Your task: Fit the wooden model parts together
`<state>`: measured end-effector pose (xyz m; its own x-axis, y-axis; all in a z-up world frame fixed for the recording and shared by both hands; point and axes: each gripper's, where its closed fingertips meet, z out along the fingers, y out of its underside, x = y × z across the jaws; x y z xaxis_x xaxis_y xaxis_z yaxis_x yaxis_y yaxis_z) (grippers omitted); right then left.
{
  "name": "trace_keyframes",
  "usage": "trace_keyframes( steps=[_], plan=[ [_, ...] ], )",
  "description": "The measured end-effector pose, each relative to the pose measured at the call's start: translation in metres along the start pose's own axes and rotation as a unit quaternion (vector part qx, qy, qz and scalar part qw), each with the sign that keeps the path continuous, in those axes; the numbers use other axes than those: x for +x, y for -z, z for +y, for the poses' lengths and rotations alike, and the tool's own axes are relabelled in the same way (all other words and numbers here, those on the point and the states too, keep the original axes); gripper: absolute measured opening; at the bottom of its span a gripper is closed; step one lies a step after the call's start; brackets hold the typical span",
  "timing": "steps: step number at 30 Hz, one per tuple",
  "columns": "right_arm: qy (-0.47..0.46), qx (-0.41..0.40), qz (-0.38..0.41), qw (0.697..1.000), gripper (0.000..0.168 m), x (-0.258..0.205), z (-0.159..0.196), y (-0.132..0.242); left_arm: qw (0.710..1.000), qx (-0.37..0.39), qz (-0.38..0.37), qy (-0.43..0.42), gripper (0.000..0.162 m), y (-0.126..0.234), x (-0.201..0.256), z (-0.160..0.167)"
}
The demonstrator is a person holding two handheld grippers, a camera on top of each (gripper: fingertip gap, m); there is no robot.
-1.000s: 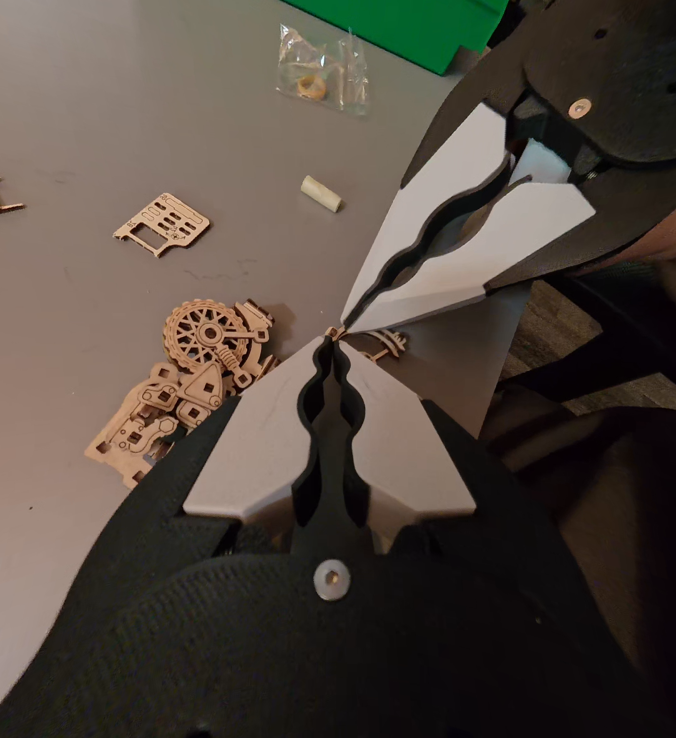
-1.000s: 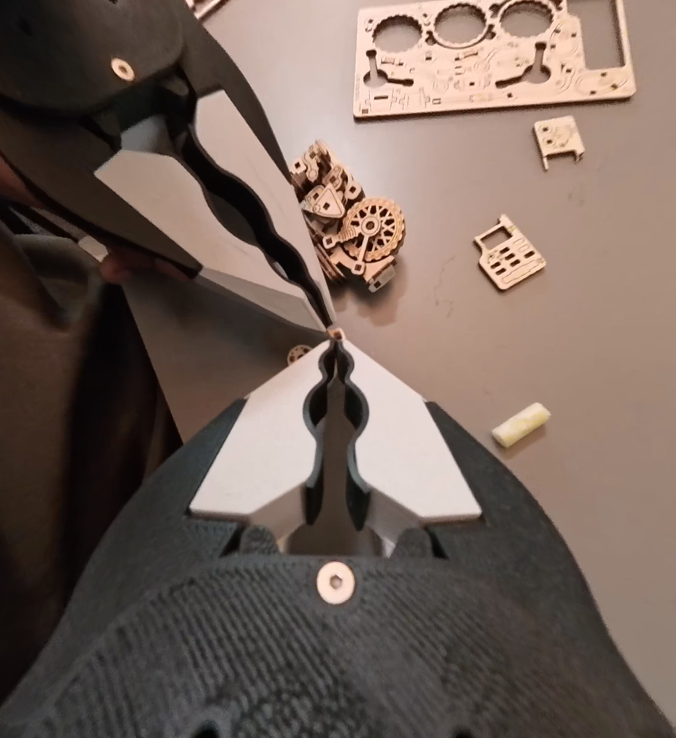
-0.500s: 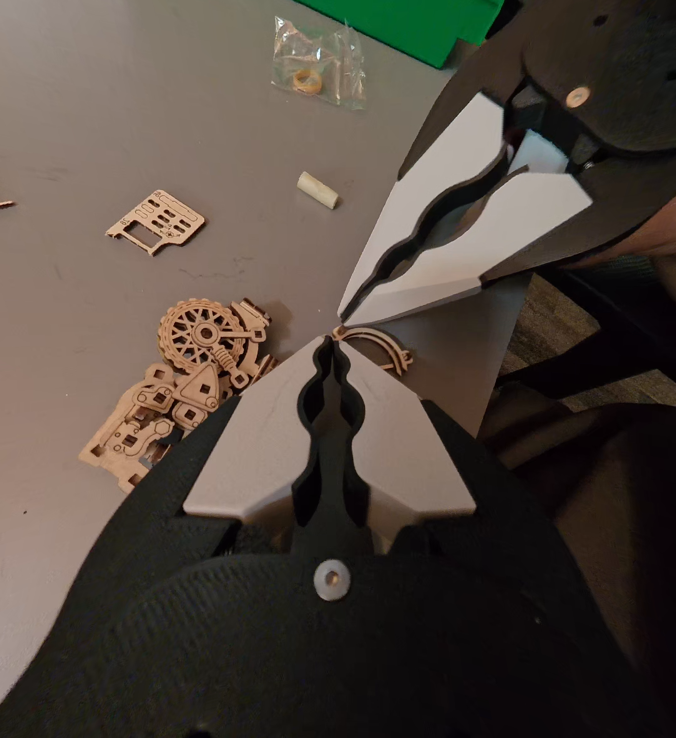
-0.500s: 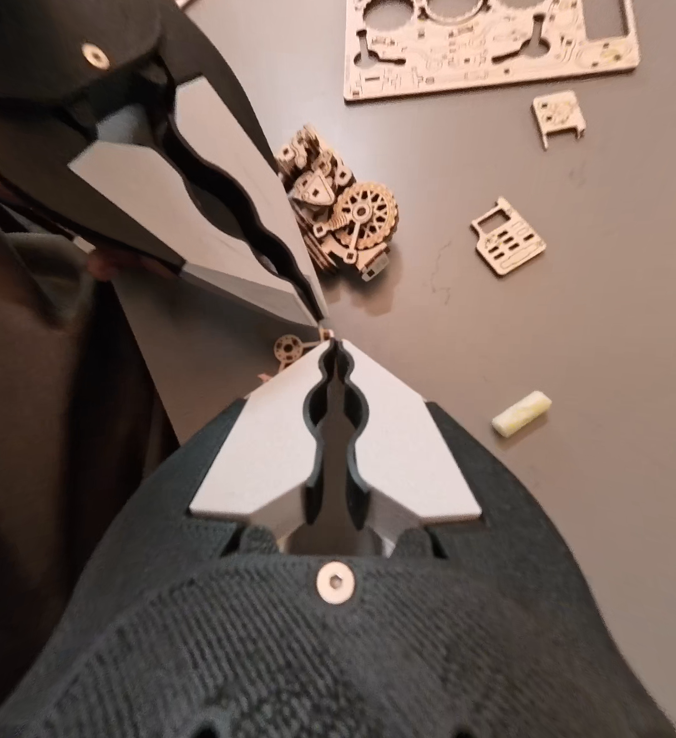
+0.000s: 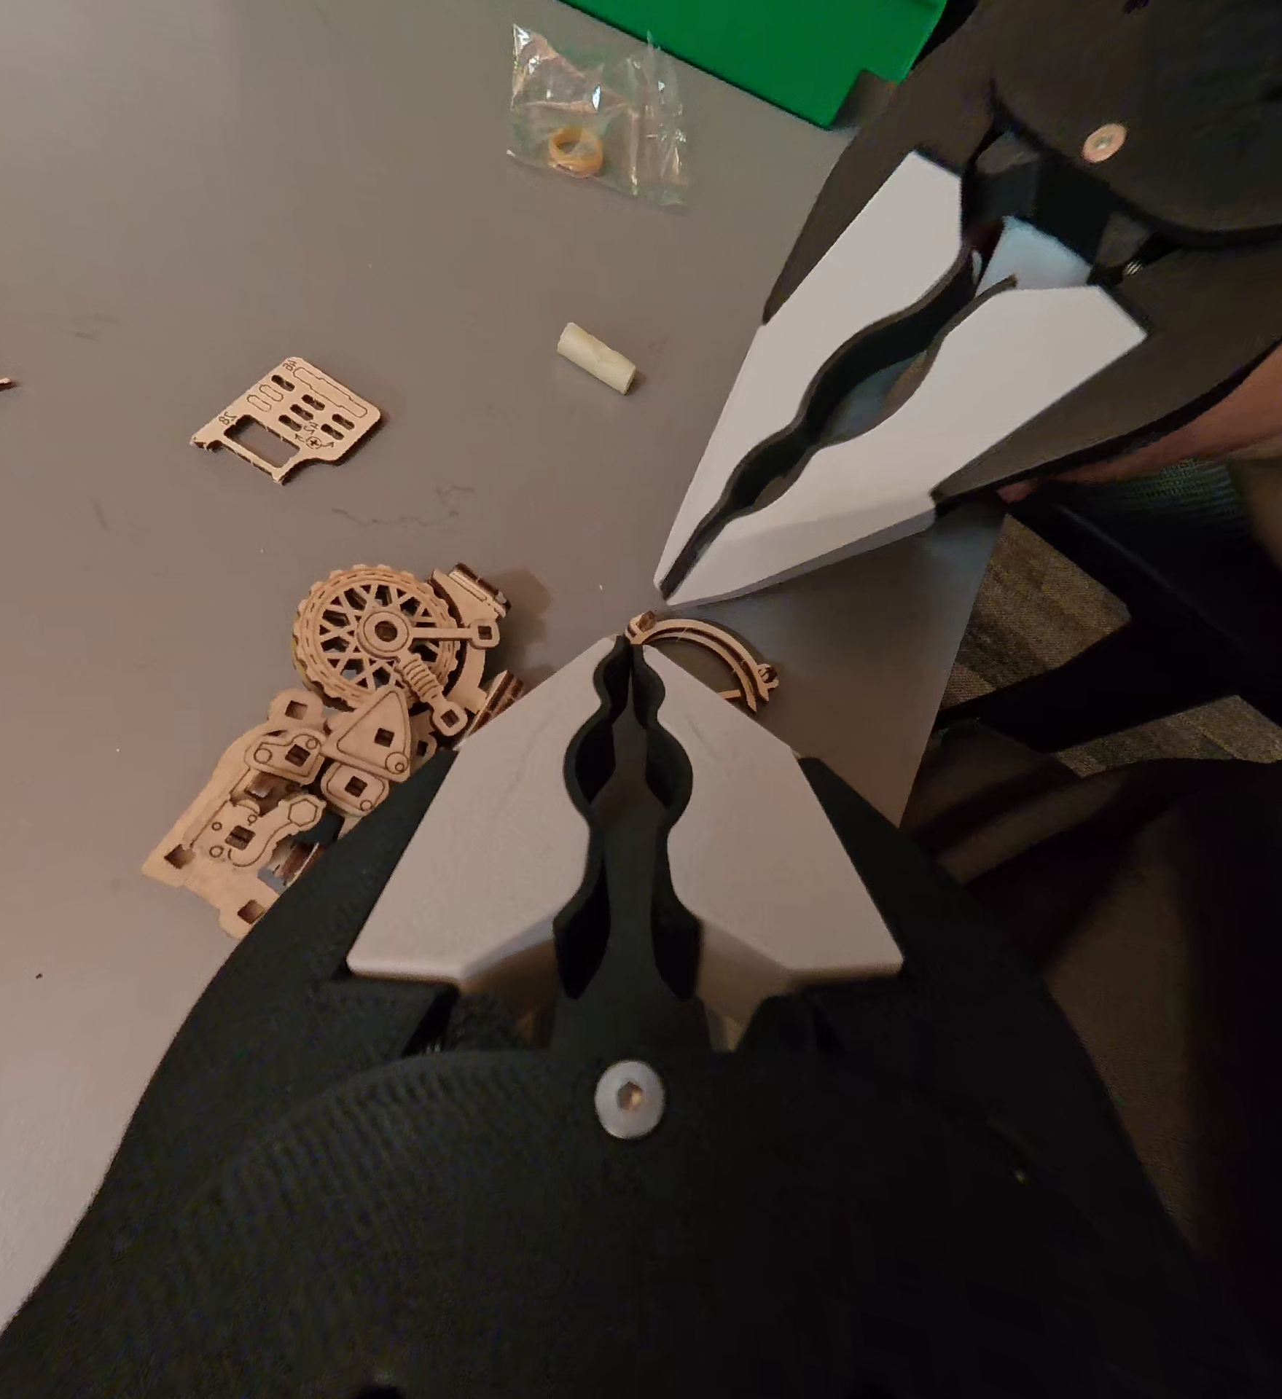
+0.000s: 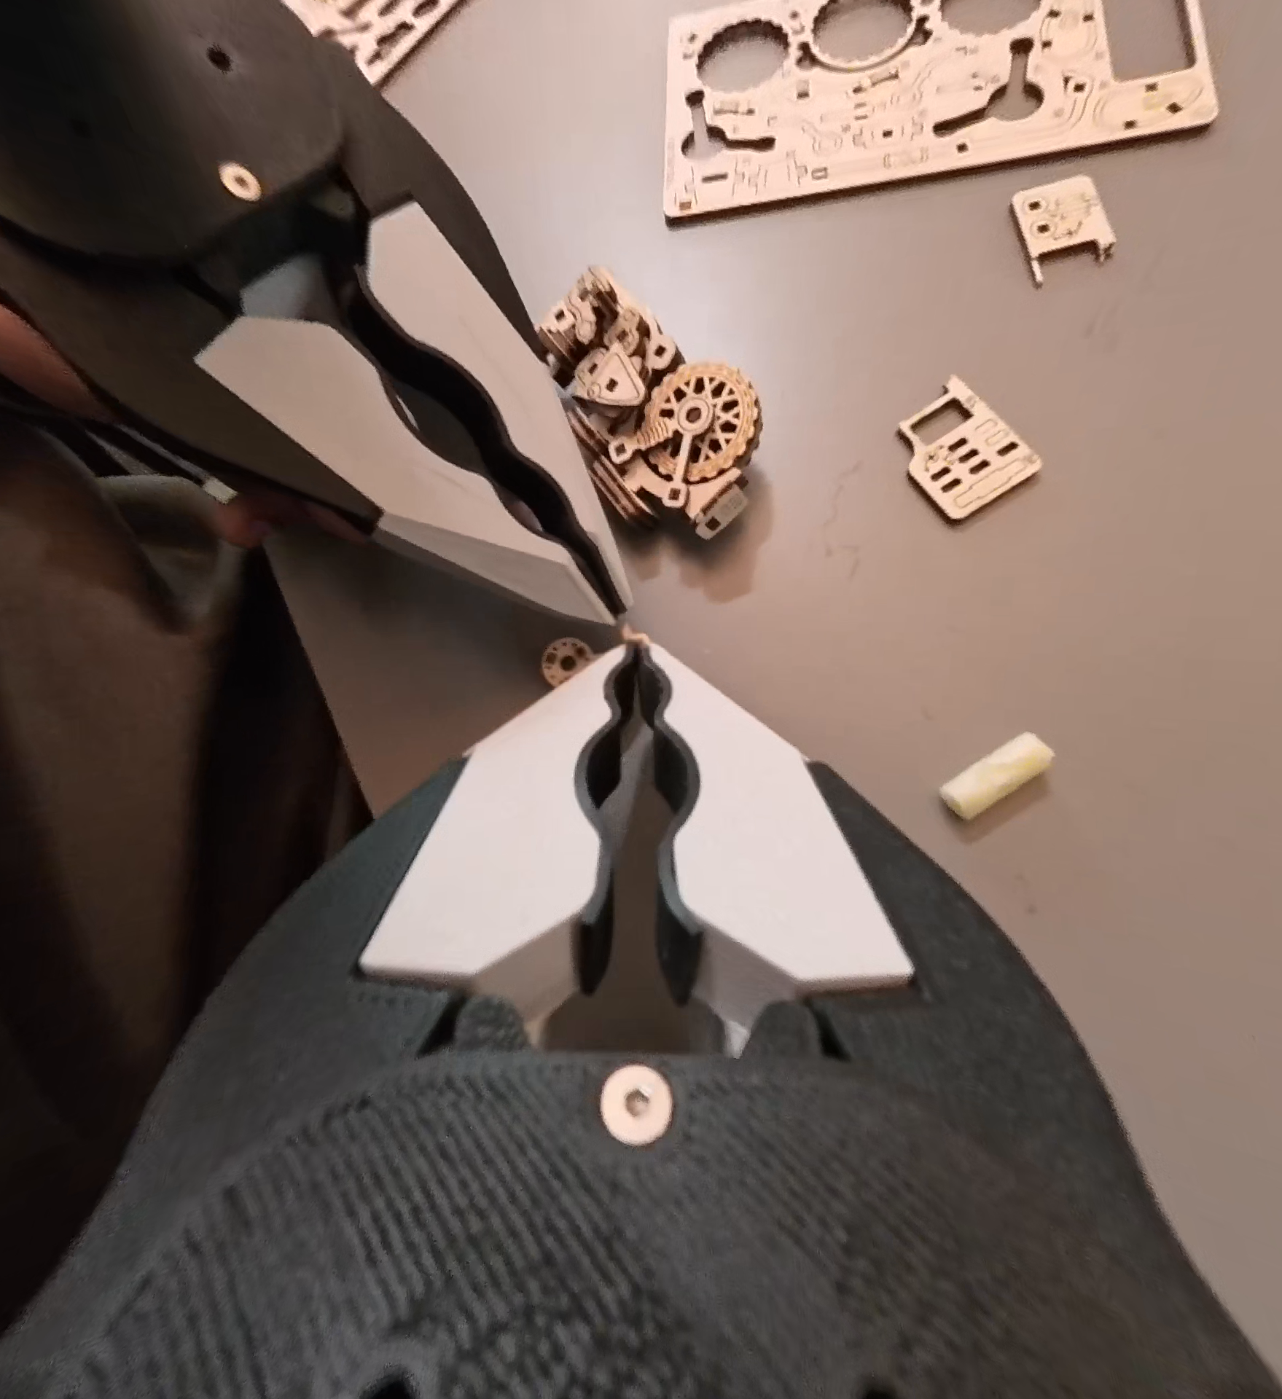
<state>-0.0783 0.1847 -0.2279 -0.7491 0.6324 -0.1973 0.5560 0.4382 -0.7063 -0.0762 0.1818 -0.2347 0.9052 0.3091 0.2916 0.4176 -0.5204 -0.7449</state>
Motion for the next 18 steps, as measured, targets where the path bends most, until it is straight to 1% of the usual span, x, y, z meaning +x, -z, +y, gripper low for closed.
trace_keyframes(
  steps=[1, 3, 5, 8, 18],
  plan=[
    [-0.005, 0.003, -0.008, 1.0, 0.0, -0.002, -0.001, 0.0, 1.0, 0.0, 0.001, 0.0, 0.0, 0.0, 0.0, 0.0],
    [-0.014, -0.012, -0.02, 1.0, 0.0, -0.004, 0.006, -0.004, 1.0, 0.0, 0.002, 0.0, 0.0, 0.0, 0.0, 0.0],
    [-0.006, -0.035, -0.014, 0.999, 0.0, -0.003, 0.012, -0.008, 1.0, -0.002, 0.002, -0.001, 0.0, 0.0, 0.001, 0.0],
    [0.017, -0.026, -0.001, 1.0, 0.0, -0.004, 0.007, -0.005, 1.0, -0.005, 0.002, -0.001, 0.0, -0.001, 0.0, 0.001],
    [0.007, -0.027, 0.003, 1.0, 0.0, 0.0, 0.009, -0.001, 1.0, -0.009, 0.006, 0.002, 0.0, -0.001, 0.001, 0.003]
  ],
)
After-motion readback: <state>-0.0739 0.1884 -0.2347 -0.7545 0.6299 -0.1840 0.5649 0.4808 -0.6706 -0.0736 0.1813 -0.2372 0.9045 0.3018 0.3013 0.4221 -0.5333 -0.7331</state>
